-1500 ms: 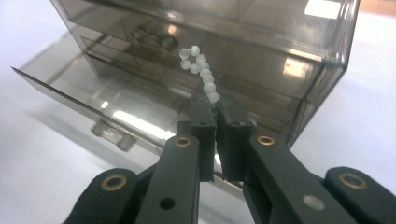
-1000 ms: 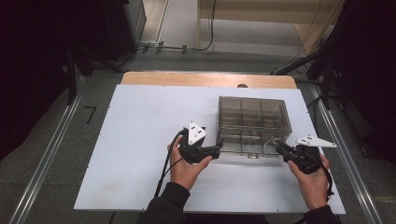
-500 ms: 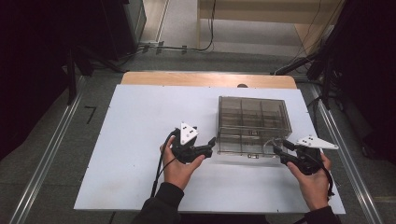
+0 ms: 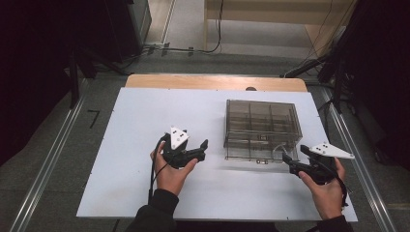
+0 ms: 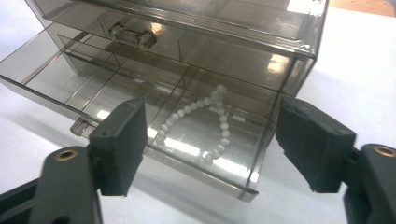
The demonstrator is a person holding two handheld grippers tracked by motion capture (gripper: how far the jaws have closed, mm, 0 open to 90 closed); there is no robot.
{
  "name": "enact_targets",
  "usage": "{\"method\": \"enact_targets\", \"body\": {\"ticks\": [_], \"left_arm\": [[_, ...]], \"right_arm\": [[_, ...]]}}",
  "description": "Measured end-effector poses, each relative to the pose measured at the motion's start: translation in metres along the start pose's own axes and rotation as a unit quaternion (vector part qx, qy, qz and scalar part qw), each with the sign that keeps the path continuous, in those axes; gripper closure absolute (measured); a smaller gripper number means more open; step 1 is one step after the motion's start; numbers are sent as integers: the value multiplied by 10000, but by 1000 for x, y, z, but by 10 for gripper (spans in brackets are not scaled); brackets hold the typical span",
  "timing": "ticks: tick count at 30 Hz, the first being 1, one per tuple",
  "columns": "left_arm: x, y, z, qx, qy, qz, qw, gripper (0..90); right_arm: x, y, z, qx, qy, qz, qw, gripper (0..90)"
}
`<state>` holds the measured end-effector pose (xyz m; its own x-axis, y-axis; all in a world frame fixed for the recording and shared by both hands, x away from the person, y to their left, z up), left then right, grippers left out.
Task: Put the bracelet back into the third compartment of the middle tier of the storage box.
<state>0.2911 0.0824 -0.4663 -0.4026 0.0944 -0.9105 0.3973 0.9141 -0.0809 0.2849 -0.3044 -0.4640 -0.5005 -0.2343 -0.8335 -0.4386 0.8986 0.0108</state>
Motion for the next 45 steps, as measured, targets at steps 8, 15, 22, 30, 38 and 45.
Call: {"method": "enact_targets", "body": {"ticks": [8, 15, 22, 30, 38, 45], "left_arm": [[15, 38, -21, -429, 0, -218, 9988, 197], [28, 60, -37, -624, 41, -350, 9974, 194], [34, 69, -47, -721, 52, -395, 9966, 192], [47, 84, -62, -844, 122, -494, 9951, 186], [65, 101, -77, -978, 205, -628, 9930, 185], [83, 116, -92, -1152, 369, -729, 9900, 179]], "right_arm": [[5, -7, -9, 30, -41, 95, 9999, 175], [11, -12, -12, 67, 1, 130, 9999, 158], [15, -14, -15, 85, 82, 134, 9998, 156], [21, -17, -16, 130, 162, 151, 9997, 156], [26, -19, -20, 177, 233, 198, 9994, 155], [32, -21, -24, 203, 267, 235, 9992, 155]]}}
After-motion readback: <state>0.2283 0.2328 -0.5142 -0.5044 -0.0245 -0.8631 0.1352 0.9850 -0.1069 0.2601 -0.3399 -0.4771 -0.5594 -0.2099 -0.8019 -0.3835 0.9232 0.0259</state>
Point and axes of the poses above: each handheld gripper's, and its own axes: z roughly forward along the jaws, x roughly out of its underside, y roughly to its left, the point moved 2 cm from there along z, roughly forward along the jaws, and after that the axes turned 1 degree about -y, right-handed, at the moved point
